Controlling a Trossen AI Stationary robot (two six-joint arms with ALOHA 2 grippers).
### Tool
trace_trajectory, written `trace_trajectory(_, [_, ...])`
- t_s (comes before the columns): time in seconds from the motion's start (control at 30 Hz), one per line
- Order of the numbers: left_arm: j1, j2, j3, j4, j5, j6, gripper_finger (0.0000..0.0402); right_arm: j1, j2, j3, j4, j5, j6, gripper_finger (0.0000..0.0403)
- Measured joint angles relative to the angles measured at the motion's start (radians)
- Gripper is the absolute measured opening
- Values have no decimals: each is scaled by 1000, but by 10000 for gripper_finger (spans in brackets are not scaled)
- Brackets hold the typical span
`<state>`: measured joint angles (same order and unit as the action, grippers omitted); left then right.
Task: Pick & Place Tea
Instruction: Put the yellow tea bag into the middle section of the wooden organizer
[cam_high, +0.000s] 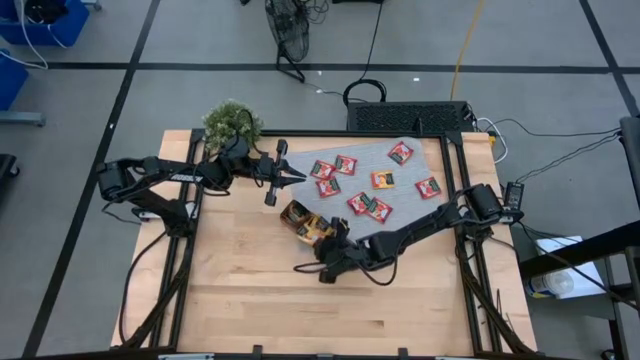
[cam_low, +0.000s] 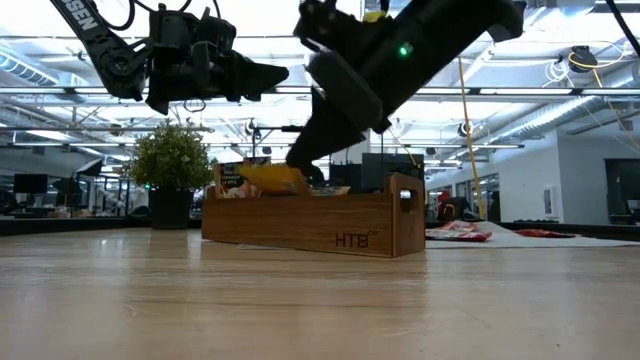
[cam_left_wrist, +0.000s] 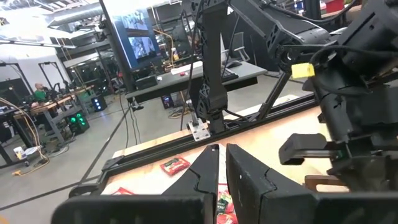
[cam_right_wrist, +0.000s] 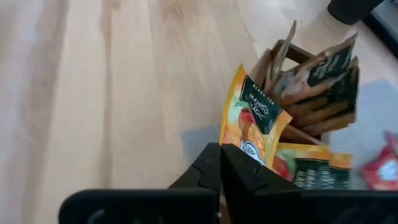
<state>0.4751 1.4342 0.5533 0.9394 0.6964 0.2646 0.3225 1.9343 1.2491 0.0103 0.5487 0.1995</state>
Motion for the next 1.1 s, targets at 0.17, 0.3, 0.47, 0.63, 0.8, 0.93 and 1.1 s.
trace_trajectory(0.17, [0, 0, 0, 0, 0, 0, 35, -1, 0, 0, 16, 0, 174, 0])
trace_trajectory(0.3, [0, 0, 0, 0, 0, 0, 35, -18, -1, -34, 33, 3, 313, 0])
trace_trajectory(0.47, [0, 0, 0, 0, 0, 0, 35, -29, -1, -121, 64, 60, 487, 0])
trace_trajectory(0.63, [0, 0, 0, 0, 0, 0, 35, -17, -2, -206, 251, 83, 465, 0])
trace_trajectory(0.8, [0, 0, 0, 0, 0, 0, 35, -5, -2, -228, 346, 76, 391, 0])
trace_trajectory(0.93, [0, 0, 0, 0, 0, 0, 35, -21, -2, -228, 360, 78, 341, 0])
trace_trajectory(1.1, [0, 0, 0, 0, 0, 0, 35, -52, -2, -228, 365, 78, 339, 9])
